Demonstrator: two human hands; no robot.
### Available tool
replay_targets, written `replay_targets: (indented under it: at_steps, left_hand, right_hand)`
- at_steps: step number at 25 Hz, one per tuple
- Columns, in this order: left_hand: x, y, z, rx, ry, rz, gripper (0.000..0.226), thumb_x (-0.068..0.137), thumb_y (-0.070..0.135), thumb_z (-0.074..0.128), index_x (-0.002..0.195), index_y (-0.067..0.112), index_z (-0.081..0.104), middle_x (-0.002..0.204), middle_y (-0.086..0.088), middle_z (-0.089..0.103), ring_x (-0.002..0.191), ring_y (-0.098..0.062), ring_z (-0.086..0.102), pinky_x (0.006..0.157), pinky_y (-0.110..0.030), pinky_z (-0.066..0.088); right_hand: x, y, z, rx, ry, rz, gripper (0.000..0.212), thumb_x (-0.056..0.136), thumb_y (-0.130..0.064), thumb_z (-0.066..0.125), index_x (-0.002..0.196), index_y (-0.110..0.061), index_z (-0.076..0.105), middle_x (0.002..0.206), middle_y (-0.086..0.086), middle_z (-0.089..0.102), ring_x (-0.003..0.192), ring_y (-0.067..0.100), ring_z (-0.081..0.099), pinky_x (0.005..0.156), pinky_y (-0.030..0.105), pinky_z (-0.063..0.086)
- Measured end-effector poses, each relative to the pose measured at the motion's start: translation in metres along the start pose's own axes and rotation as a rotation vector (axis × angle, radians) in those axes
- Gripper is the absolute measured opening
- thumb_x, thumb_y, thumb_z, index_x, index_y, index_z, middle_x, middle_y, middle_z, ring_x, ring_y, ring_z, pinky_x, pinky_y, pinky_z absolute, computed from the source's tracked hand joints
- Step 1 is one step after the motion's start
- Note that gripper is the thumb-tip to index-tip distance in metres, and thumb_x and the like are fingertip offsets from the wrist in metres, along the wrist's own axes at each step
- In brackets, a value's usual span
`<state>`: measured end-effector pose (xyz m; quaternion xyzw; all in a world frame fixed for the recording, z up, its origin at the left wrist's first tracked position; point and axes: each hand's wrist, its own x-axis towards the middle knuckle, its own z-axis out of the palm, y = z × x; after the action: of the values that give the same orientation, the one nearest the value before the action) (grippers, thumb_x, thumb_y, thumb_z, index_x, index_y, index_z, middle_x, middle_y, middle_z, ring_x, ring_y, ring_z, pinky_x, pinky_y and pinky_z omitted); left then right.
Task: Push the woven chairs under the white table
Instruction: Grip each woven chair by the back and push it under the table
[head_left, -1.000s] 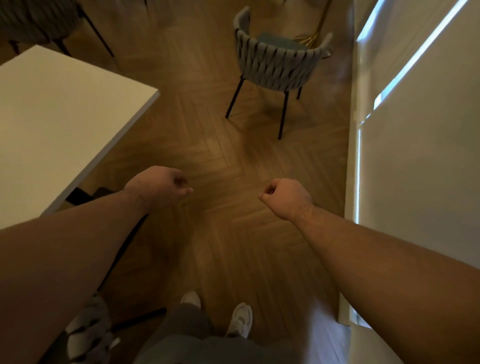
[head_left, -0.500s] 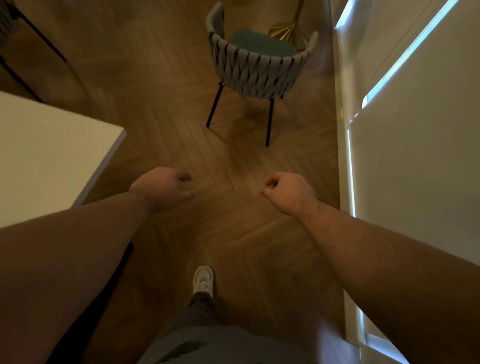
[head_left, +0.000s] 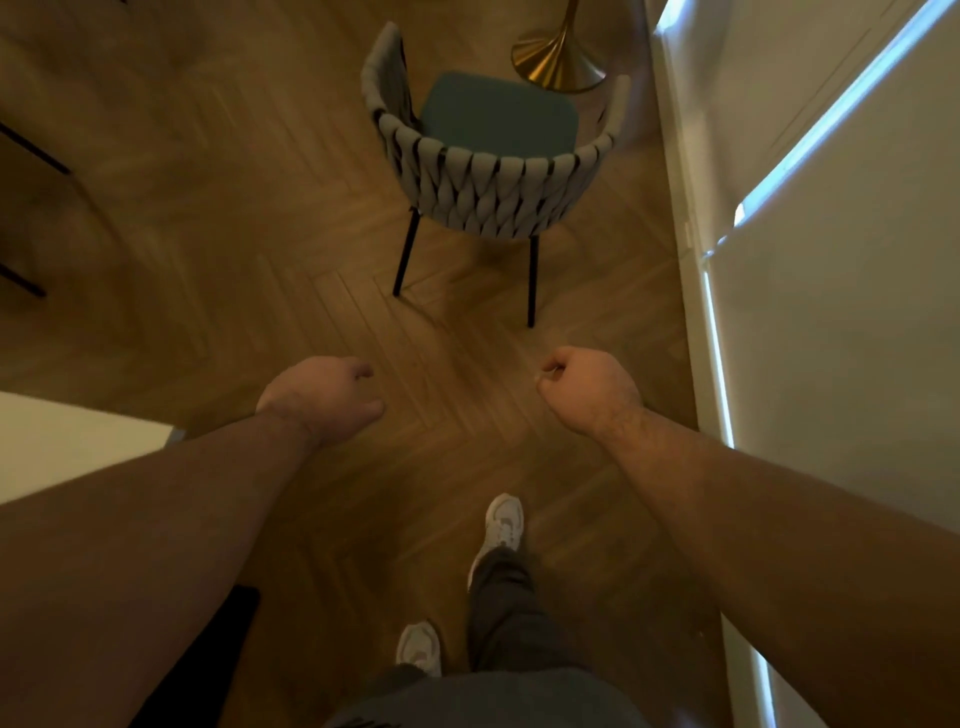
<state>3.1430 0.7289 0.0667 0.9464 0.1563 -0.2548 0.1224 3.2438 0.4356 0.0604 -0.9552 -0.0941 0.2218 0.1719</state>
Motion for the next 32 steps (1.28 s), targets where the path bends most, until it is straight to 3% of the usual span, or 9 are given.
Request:
replay_targets:
  at_steps: [4, 14, 18, 22, 25, 29, 32]
  left_hand:
    - [0.058, 0.024, -0.040, 0.069, 0.014, 0.021, 0.071, 0.090, 0.063, 0.059, 0.152, 0.031, 0.046, 0.144, -0.004, 0.059, 0.132, -0.029, 0.054, 0.105, -0.039, 0.048]
    - [0.223, 0.025, -0.147, 0.095, 0.031, 0.067, 0.077, 0.091, 0.069, 0.055, 0.156, 0.034, 0.035, 0.143, -0.004, 0.057, 0.130, -0.028, 0.053, 0.102, -0.039, 0.049]
    - [0.302, 0.012, -0.196, 0.138, -0.031, 0.097, 0.072, 0.094, 0.058, 0.057, 0.158, 0.032, 0.035, 0.144, -0.004, 0.056, 0.130, -0.027, 0.053, 0.105, -0.037, 0.048]
    - [0.370, 0.016, -0.237, 0.214, -0.065, 0.146, 0.068, 0.093, 0.051, 0.059, 0.155, 0.032, 0.037, 0.141, -0.002, 0.058, 0.127, -0.025, 0.056, 0.102, -0.040, 0.051]
    - [0.410, 0.036, -0.251, 0.237, -0.045, 0.204, 0.065, 0.090, 0.048, 0.063, 0.150, 0.031, 0.043, 0.139, -0.002, 0.059, 0.125, -0.025, 0.056, 0.101, -0.041, 0.051]
    - [0.457, 0.072, -0.255, 0.204, -0.117, 0.248, 0.075, 0.088, 0.039, 0.065, 0.157, 0.032, 0.037, 0.156, 0.001, 0.046, 0.141, -0.022, 0.044, 0.113, -0.037, 0.042]
    - [0.486, 0.094, -0.252, 0.213, -0.173, 0.218, 0.075, 0.085, 0.035, 0.065, 0.156, 0.030, 0.039, 0.155, 0.001, 0.047, 0.142, -0.022, 0.043, 0.116, -0.039, 0.040]
  right_hand:
    - [0.084, -0.004, -0.035, -0.037, -0.031, -0.071, 0.033, 0.100, -0.038, 0.059, 0.126, -0.020, 0.069, 0.119, 0.005, 0.072, 0.112, 0.027, 0.066, 0.092, 0.037, 0.055]
    - [0.266, -0.056, -0.109, -0.047, -0.006, -0.087, 0.055, 0.100, -0.061, 0.051, 0.135, -0.020, 0.061, 0.123, 0.000, 0.069, 0.113, 0.021, 0.064, 0.094, 0.043, 0.056]
    - [0.321, -0.081, -0.131, -0.054, -0.009, -0.035, 0.058, 0.097, -0.064, 0.056, 0.138, -0.023, 0.059, 0.125, -0.001, 0.066, 0.117, 0.021, 0.063, 0.095, 0.041, 0.056]
    - [0.374, -0.095, -0.152, -0.036, 0.014, 0.019, 0.055, 0.094, -0.063, 0.063, 0.132, -0.024, 0.061, 0.114, -0.002, 0.068, 0.109, 0.021, 0.065, 0.086, 0.037, 0.056]
    - [0.406, -0.091, -0.157, -0.072, -0.028, 0.016, 0.055, 0.091, -0.061, 0.067, 0.132, -0.025, 0.060, 0.118, 0.001, 0.065, 0.108, 0.021, 0.063, 0.087, 0.039, 0.056]
    - [0.455, -0.069, -0.158, -0.104, -0.119, -0.020, 0.043, 0.090, -0.055, 0.069, 0.123, -0.028, 0.062, 0.114, 0.000, 0.063, 0.102, 0.019, 0.060, 0.083, 0.037, 0.054]
    - [0.489, -0.055, -0.157, -0.192, -0.239, -0.089, 0.047, 0.093, -0.054, 0.066, 0.130, -0.027, 0.059, 0.121, 0.001, 0.061, 0.110, 0.022, 0.060, 0.091, 0.042, 0.055]
